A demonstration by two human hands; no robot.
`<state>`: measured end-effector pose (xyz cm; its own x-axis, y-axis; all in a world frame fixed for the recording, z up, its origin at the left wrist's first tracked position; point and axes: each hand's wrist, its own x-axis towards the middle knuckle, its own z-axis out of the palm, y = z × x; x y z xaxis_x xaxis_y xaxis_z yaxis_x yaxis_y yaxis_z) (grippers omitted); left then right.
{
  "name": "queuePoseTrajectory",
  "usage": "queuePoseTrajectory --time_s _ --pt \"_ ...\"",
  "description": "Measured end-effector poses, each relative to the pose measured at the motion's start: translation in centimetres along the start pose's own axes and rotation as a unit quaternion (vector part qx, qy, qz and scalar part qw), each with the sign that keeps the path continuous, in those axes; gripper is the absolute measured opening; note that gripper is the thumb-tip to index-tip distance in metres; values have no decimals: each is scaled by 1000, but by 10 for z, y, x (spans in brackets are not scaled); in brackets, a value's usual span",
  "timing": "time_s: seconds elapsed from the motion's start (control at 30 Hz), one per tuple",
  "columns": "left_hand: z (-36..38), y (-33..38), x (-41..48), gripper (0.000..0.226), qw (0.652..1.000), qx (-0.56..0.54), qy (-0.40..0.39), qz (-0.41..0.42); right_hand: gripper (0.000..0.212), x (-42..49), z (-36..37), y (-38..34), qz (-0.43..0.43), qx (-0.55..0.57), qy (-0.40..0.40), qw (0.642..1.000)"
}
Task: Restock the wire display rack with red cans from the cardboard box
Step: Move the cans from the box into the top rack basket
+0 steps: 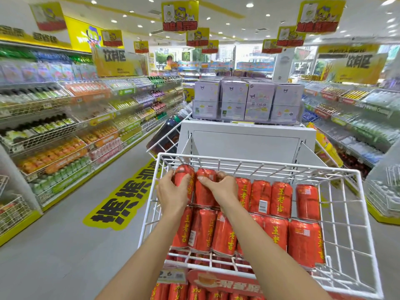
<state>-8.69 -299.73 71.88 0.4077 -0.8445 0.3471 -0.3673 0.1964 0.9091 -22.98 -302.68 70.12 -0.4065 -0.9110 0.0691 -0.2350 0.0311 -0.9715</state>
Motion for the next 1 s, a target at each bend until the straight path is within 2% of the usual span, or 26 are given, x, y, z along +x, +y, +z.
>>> queuePoseTrajectory --time_s 0.17,0.27,0.43,0.6,0.67,0.77,0.9,1.0 --pt "1 0 -3 19 1000 -4 22 7 35 0 -1 0 0 29 -14 999" --pt "2 -3 -4 8 999 -19 27 19 31 0 0 2 -6 42 -27 999" --pt "9 -19 -1 27 1000 -6 17 24 28 2 1 7 -18 34 -29 999" --pt "14 -28 4 28 997 49 28 46 81 2 -6 7 -33 -29 -46 998" --pt "13 -28 6 26 997 55 22 48 90 6 -10 5 -47 -72 -43 995" --pt "10 -28 9 25 997 59 13 44 86 7 -13 -1 -64 -120 -48 989" --pt "10 -27 8 27 997 53 13 46 61 7 -16 -7 -88 -153 -53 983" --pt "10 -26 9 36 998 52 8 36 64 8 -17 -8 -96 -179 -43 978"
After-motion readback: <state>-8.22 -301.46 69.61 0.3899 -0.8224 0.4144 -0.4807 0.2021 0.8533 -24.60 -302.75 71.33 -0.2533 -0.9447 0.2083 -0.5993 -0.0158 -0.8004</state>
